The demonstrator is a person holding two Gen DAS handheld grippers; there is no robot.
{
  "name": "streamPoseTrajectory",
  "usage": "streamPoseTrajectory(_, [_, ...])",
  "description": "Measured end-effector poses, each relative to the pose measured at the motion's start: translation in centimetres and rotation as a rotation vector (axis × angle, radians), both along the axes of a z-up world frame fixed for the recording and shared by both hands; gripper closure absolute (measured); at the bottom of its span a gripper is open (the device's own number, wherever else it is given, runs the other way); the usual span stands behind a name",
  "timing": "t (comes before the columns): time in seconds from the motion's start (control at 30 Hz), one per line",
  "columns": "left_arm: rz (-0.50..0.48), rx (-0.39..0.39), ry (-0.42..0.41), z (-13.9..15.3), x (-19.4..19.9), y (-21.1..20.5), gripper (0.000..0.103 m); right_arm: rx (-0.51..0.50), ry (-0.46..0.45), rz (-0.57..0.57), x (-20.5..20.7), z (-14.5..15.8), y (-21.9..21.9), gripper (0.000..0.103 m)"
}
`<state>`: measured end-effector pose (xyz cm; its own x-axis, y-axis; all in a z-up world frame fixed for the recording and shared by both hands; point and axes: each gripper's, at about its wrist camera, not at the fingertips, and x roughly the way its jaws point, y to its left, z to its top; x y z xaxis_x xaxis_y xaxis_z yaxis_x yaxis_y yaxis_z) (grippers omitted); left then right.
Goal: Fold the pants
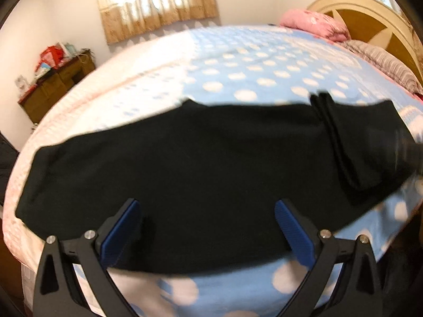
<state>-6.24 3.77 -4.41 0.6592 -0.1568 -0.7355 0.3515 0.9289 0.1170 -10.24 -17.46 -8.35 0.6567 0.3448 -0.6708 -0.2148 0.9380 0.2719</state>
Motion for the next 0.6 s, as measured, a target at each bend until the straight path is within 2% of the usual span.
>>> streamPoseTrajectory(0.07, [0.017,-0.029,0.003,0.5,0.8,0.1,0.0,0.037,0.011,-0.002,0.2,1.4,-0.2,0.086])
streamPoseTrajectory(0.17, [0.012,-0.042,-0.016,1.3,1.1,-0.4,0.0,0.078,-0.077,-0.043,0.5,3.7,-0.7,0.086])
streamPoseTrajectory(0.23, [0.0,-0.049,-0.038,1.7,1.0,-0.9,0.0,0.11,-0.102,-0.066,1.1,4.4,-1.2,0.086])
streamPoseTrajectory(0.33, [-0.021,-0.06,-0.06,2.3,1.0,-1.9,0.0,0.044,-0.079,-0.076,1.9,3.9,-0.6,0.086])
streamPoseTrajectory(0.4, [-0.052,-0.069,-0.081,2.9,0.8,-2.6,0.0,0.05,-0.095,-0.128,1.3,3.9,-1.6,0.086])
streamPoseTrajectory(0.5, [-0.111,-0.093,-0.094,3.6,0.5,-4.0,0.0,0.033,-0.145,-0.336,-0.4,4.6,-5.3,0.086])
streamPoseTrajectory(0.6, [-0.174,-0.112,-0.103,3.8,0.4,-7.0,0.0,-0.058,-0.178,-0.507,-1.7,5.1,-9.1,0.086])
